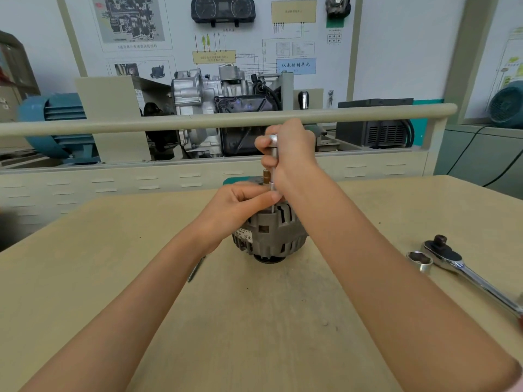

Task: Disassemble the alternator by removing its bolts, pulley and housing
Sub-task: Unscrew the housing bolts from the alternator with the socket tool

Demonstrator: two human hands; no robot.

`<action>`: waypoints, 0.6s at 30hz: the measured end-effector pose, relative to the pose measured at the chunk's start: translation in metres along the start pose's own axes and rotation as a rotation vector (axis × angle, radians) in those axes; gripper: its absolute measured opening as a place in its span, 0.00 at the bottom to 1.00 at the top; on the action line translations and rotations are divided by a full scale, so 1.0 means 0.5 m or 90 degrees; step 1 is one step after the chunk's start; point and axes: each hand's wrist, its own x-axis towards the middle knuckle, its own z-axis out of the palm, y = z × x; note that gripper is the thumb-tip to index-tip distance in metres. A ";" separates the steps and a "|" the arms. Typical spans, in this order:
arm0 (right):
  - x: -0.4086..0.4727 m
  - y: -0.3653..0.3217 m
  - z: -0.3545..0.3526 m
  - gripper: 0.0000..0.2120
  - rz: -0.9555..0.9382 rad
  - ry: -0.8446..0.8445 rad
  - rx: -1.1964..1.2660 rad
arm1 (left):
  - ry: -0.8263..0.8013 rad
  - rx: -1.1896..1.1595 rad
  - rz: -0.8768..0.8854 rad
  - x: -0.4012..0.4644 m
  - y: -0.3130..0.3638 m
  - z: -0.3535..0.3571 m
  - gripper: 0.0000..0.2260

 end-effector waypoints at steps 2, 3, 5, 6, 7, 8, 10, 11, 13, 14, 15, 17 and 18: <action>-0.009 0.019 0.008 0.09 -0.120 0.073 -0.022 | 0.008 0.008 -0.002 0.000 -0.001 -0.001 0.08; -0.012 0.022 0.013 0.08 -0.131 0.077 -0.026 | 0.009 0.013 -0.005 0.000 -0.002 -0.002 0.09; -0.012 0.018 0.019 0.09 -0.086 0.054 -0.064 | -0.003 0.013 -0.009 -0.001 -0.001 -0.004 0.13; -0.010 0.010 0.020 0.09 -0.041 0.028 -0.094 | -0.016 0.002 -0.010 -0.001 0.000 -0.004 0.12; -0.006 0.002 0.020 0.10 0.016 -0.012 -0.120 | -0.028 -0.011 -0.012 -0.003 0.003 -0.003 0.10; -0.001 -0.006 0.018 0.11 0.082 -0.063 -0.133 | -0.036 -0.022 -0.012 -0.003 0.005 -0.002 0.08; 0.016 -0.017 0.010 0.13 0.211 -0.184 -0.110 | -0.042 -0.034 -0.010 -0.003 0.006 -0.003 0.08; 0.023 -0.021 0.006 0.12 0.268 -0.242 -0.094 | -0.043 -0.036 -0.011 -0.002 0.005 -0.004 0.08; 0.029 -0.026 0.002 0.12 0.347 -0.327 -0.087 | -0.047 -0.035 -0.017 -0.001 0.003 -0.006 0.10; 0.030 -0.026 0.001 0.12 0.370 -0.351 -0.088 | -0.046 -0.033 -0.019 -0.001 0.002 -0.006 0.11; 0.031 -0.026 0.001 0.12 0.385 -0.365 -0.084 | -0.042 -0.029 -0.018 -0.002 0.003 -0.005 0.11; 0.027 -0.026 0.002 0.11 0.384 -0.356 -0.072 | -0.027 -0.018 -0.008 -0.002 0.004 -0.004 0.09; 0.023 -0.026 0.003 0.11 0.361 -0.328 -0.067 | -0.020 -0.012 -0.005 -0.001 0.004 -0.004 0.09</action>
